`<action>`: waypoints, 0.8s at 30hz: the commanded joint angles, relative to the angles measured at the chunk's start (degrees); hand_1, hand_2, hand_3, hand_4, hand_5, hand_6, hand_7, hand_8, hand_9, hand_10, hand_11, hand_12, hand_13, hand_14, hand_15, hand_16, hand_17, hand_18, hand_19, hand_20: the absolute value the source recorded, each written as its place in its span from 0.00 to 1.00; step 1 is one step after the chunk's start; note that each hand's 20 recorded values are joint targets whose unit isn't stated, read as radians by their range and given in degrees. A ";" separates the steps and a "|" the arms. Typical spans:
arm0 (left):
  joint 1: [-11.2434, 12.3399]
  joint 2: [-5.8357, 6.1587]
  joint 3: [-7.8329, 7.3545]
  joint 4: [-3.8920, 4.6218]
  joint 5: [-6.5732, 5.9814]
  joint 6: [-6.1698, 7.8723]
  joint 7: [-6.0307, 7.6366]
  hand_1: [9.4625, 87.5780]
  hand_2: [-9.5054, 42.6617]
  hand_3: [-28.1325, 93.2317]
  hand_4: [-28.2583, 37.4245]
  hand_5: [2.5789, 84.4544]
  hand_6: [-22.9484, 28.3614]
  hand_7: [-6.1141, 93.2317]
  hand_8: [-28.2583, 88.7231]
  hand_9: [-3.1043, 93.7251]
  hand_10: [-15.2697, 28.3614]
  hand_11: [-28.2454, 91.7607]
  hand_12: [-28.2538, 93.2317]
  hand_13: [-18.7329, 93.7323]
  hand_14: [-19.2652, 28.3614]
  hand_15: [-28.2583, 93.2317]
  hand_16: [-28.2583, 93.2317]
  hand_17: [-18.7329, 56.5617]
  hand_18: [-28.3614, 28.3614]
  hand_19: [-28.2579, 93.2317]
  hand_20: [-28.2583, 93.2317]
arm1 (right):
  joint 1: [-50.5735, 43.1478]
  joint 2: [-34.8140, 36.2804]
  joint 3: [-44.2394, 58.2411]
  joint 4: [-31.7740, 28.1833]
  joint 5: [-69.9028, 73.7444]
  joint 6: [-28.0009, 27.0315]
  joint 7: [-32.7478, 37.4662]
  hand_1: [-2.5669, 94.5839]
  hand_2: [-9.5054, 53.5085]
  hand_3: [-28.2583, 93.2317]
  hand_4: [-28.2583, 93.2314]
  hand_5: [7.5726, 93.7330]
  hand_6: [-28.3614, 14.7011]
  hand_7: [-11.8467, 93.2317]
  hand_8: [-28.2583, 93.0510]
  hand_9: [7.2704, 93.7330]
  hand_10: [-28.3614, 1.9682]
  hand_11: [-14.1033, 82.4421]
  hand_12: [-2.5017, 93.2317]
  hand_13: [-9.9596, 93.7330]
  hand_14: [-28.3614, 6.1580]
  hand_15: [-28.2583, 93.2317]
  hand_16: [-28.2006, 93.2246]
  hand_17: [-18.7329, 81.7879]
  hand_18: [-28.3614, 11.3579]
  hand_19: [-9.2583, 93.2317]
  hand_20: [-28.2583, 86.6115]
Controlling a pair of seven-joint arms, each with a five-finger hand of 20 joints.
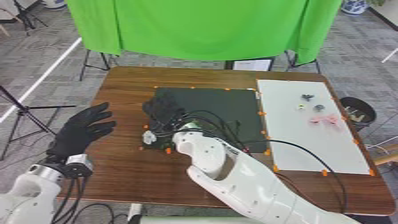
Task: Arrange flowers
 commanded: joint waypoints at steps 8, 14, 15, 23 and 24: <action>5.11 -3.25 -1.80 -1.30 0.65 0.67 -0.66 0.21 0.13 0.83 0.00 0.34 0.56 0.29 0.14 0.29 0.66 0.48 0.35 0.37 0.78 0.58 0.19 0.15 0.90 0.62 0.28 | -0.89 17.14 10.68 -11.38 6.64 -2.98 0.33 0.36 0.00 0.97 0.00 0.45 0.68 0.57 0.06 0.52 0.58 0.52 0.28 0.60 0.59 0.84 0.42 0.39 0.27 0.79 0.61; 5.79 -3.72 -1.90 -1.46 0.65 0.90 -0.69 0.21 0.13 0.83 0.00 0.34 0.56 0.29 0.14 0.29 0.66 0.48 0.35 0.37 0.78 0.58 0.19 0.15 0.90 0.62 0.28 | -4.71 25.22 15.64 -13.50 8.59 2.94 0.24 0.43 0.00 0.94 0.00 0.46 0.69 0.64 0.21 0.57 0.61 0.54 0.35 0.63 0.62 0.82 0.46 0.41 0.29 0.79 0.59; 5.92 -3.89 -1.91 -1.51 0.69 0.80 -0.80 0.21 0.13 0.83 0.00 0.34 0.56 0.29 0.14 0.29 0.66 0.48 0.35 0.37 0.78 0.58 0.19 0.15 0.90 0.62 0.28 | -5.92 26.21 16.84 -14.03 8.90 3.11 0.55 0.46 0.00 0.93 0.00 0.47 0.69 0.67 0.23 0.59 0.64 0.51 0.42 0.64 0.63 0.82 0.48 0.42 0.30 0.80 0.59; 6.53 -4.73 -2.25 -1.74 0.88 0.94 -1.03 0.21 0.13 0.83 0.00 0.34 0.56 0.29 0.14 0.29 0.66 0.48 0.35 0.37 0.78 0.58 0.19 0.15 0.90 0.62 0.28 | -14.21 31.03 26.50 -16.94 10.87 4.15 3.83 0.52 0.00 0.94 0.00 0.58 0.71 0.70 0.28 0.71 0.68 0.51 0.55 0.71 0.66 0.80 0.53 0.47 0.31 0.82 0.59; 6.63 -4.79 -2.24 -1.76 0.90 0.96 -0.83 0.21 0.13 0.83 0.00 0.34 0.56 0.29 0.14 0.29 0.66 0.48 0.35 0.37 0.78 0.58 0.19 0.15 0.90 0.62 0.28 | -14.97 31.53 27.38 -16.99 11.20 4.60 4.45 0.51 0.00 0.94 0.00 0.57 0.71 0.70 0.29 0.71 0.68 0.51 0.56 0.71 0.66 0.80 0.53 0.47 0.31 0.82 0.59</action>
